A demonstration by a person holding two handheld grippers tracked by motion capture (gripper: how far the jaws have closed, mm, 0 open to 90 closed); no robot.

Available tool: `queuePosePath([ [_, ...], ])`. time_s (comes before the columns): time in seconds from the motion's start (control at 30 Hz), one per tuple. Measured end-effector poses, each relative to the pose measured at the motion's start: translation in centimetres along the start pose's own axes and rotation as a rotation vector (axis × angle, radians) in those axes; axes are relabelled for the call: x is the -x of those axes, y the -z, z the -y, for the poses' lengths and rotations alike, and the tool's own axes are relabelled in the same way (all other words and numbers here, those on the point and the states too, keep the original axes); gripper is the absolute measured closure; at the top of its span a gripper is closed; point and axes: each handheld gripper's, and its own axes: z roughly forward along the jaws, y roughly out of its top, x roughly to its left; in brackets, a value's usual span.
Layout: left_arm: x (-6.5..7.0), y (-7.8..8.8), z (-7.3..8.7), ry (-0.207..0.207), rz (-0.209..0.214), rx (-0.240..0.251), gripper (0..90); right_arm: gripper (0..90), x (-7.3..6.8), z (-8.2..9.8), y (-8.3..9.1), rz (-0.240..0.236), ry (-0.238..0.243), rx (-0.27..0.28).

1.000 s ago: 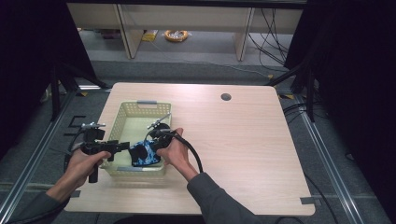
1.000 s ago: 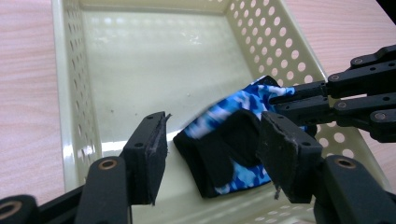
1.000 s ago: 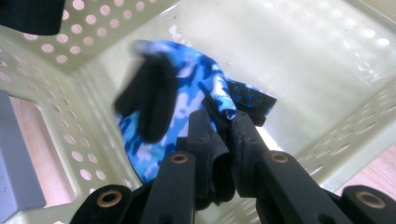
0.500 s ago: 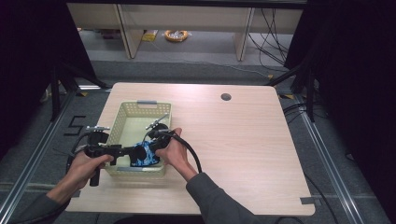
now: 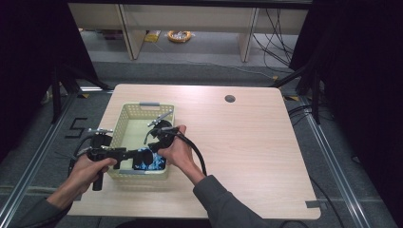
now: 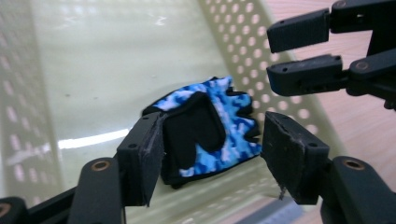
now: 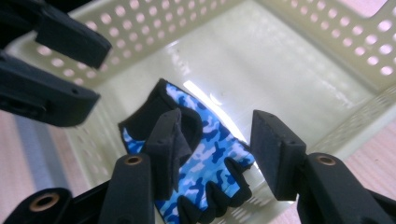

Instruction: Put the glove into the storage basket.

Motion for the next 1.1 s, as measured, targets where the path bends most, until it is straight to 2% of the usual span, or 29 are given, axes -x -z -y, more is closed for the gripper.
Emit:
queuePosePath([
  [0.07, 0.2, 0.0, 0.0, -0.01, 0.017, -0.008, 36.9, 53.7, 0.1, 0.0, 0.8, 0.0, 0.0, 0.018],
  [0.1, 0.4, 0.1, 0.0, -0.006, 0.02, -0.006, 36.7, 53.6, 0.3, 0.1, 1.0, -0.003, 0.022, 0.022],
  [0.17, 0.7, 0.2, 0.0, -0.012, 0.026, -0.001, 36.2, 53.0, 0.4, 0.4, 1.5, 0.002, -0.005, 0.017],
  [0.2, 1.0, 0.2, 0.0, 0.005, 0.035, 0.015, 35.9, 53.0, 0.6, 0.5, 1.7, -0.001, 0.003, 0.027],
  [0.3, 1.5, 0.5, 0.1, -0.001, 0.045, 0.015, 33.7, 53.0, 0.8, 1.0, 2.6, -0.012, -0.011, 0.045],
  [0.33, 1.7, 0.6, 0.2, 0.003, 0.059, 0.025, 33.1, 52.9, 1.0, 1.2, 2.9, -0.004, 0.006, 0.054],
  [0.37, 1.9, 0.7, 0.2, 0.001, 0.064, 0.031, 32.4, 52.1, 0.9, 1.4, 3.3, -0.012, -0.011, 0.049],
  [0.43, 2.4, 1.0, 0.3, -0.015, 0.081, 0.033, 30.8, 51.3, 1.1, 1.7, 4.0, -0.011, -0.005, 0.056],
  [0.47, 2.8, 1.0, 0.5, -0.03, 0.083, 0.036, 29.8, 51.0, 1.0, 2.0, 4.5, 0.008, -0.032, 0.048],
  [0.5, 3.1, 1.0, 0.6, -0.041, 0.091, 0.032, 29.4, 50.8, 1.0, 2.2, 4.9, -0.011, -0.028, 0.059],
  [0.53, 3.4, 1.1, 0.7, -0.049, 0.103, 0.031, 28.9, 50.4, 1.2, 2.5, 5.1, 0.008, -0.003, 0.077],
  [0.57, 3.8, 1.1, 0.8, -0.057, 0.11, 0.032, 28.7, 50.3, 1.1, 2.8, 5.5, -0.002, -0.026, 0.066],
  [0.6, 4.2, 1.1, 0.9, -0.072, 0.114, 0.039, 28.7, 50.0, 1.1, 3.1, 5.9, 0.001, -0.026, 0.063],
  [0.63, 4.4, 1.1, 1.0, -0.084, 0.114, 0.04, 28.6, 49.8, 1.2, 3.5, 6.0, 0.015, -0.029, 0.085],
  [0.67, 4.7, 1.1, 1.1, -0.094, 0.117, 0.04, 28.5, 49.4, 1.4, 3.7, 6.3, -0.009, -0.002, 0.09],
  [0.73, 5.3, 0.9, 1.2, -0.102, 0.133, 0.037, 28.5, 48.8, 1.7, 4.3, 6.6, -0.009, 0.017, 0.121],
  [0.77, 5.5, 0.8, 1.3, -0.111, 0.14, 0.038, 28.5, 48.2, 1.8, 4.5, 7.1, -0.013, -0.016, 0.093],
  [0.87, 6.0, 0.3, 1.6, -0.112, 0.156, 0.043, 28.6, 46.5, 2.3, 5.4, 7.6, -0.018, -0.003, 0.113],
  [1.0, 6.5, -0.4, 2.0, -0.131, 0.167, 0.037, 28.6, 45.5, 2.7, 6.4, 8.4, -0.022, -0.023, 0.132],
  [1.07, 6.8, -0.5, 2.2, -0.134, 0.161, 0.04, 28.3, 44.4, 2.8, 6.9, 8.8, -0.022, -0.05, 0.15],
  [1.1, 6.9, -0.5, 2.2, -0.146, 0.166, 0.04, 28.1, 44.1, 3.0, 7.0, 9.0, -0.03, -0.034, 0.142],
])
